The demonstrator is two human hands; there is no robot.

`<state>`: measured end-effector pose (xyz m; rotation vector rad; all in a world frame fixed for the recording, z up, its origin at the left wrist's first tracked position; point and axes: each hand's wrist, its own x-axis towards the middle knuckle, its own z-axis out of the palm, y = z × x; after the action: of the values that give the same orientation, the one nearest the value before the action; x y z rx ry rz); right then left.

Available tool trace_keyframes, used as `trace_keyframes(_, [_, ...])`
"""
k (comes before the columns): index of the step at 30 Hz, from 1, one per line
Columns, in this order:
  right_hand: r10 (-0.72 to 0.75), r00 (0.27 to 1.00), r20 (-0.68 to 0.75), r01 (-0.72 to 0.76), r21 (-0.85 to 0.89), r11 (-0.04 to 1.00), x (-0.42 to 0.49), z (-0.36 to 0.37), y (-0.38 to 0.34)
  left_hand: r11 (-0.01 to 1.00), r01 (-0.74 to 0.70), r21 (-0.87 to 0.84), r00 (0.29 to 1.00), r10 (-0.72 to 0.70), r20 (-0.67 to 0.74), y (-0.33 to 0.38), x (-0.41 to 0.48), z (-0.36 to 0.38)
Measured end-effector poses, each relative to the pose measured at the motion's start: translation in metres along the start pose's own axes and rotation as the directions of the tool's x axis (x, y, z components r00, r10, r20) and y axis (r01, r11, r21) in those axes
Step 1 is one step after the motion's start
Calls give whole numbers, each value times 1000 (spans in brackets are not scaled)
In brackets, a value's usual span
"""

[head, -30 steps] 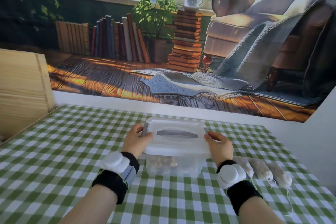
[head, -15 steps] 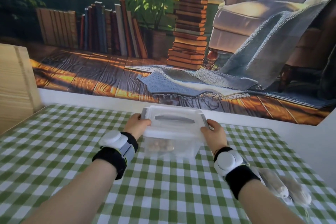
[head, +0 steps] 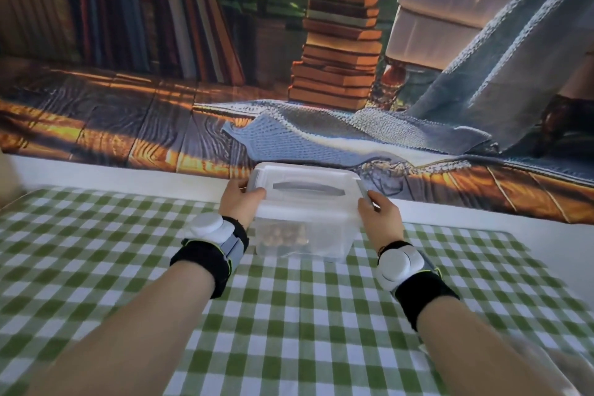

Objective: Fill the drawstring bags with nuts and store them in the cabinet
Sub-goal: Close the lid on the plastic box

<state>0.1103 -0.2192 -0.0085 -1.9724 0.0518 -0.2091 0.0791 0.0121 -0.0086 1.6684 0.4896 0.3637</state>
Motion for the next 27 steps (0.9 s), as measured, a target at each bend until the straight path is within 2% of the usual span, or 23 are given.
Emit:
trace_keyframes(4, [-31, 999, -31, 31, -2, 1000, -3, 6, 5, 999, -32, -6, 999, 31, -12, -4, 2, 1])
trace_keyframes(7, [-28, 999, 24, 28, -26, 999, -4, 2, 2, 999, -21, 26, 1000, 21, -10, 1, -1, -1])
trace_keyframes(11, [13, 994, 111, 1, -130, 991, -9, -13, -9, 975, 3, 220, 996, -22, 84, 21, -7, -6])
trace_keyframes(15, [2, 990, 139, 25, -191, 981, -37, -45, -16, 933, -244, 264, 969, 222, 111, 50, -43, -11])
trace_keyframes(19, [12, 979, 201, 39, -249, 968, -75, -81, -23, 797, -450, 403, 891, 371, 262, 72, -99, -9])
trace_keyframes(22, [-48, 976, 214, 119, -335, 935, -99, -108, -35, 629, -609, 482, 791, 440, 426, 89, -137, -7])
trace_keyframes(25, [-109, 968, 225, 195, -405, 893, -123, -134, -47, 463, -728, 507, 682, 406, 608, 98, -171, -6])
trace_keyframes(27, [-139, 963, 229, 231, -447, 864, -138, -150, -54, 406, -763, 503, 642, 391, 659, 103, -192, -6])
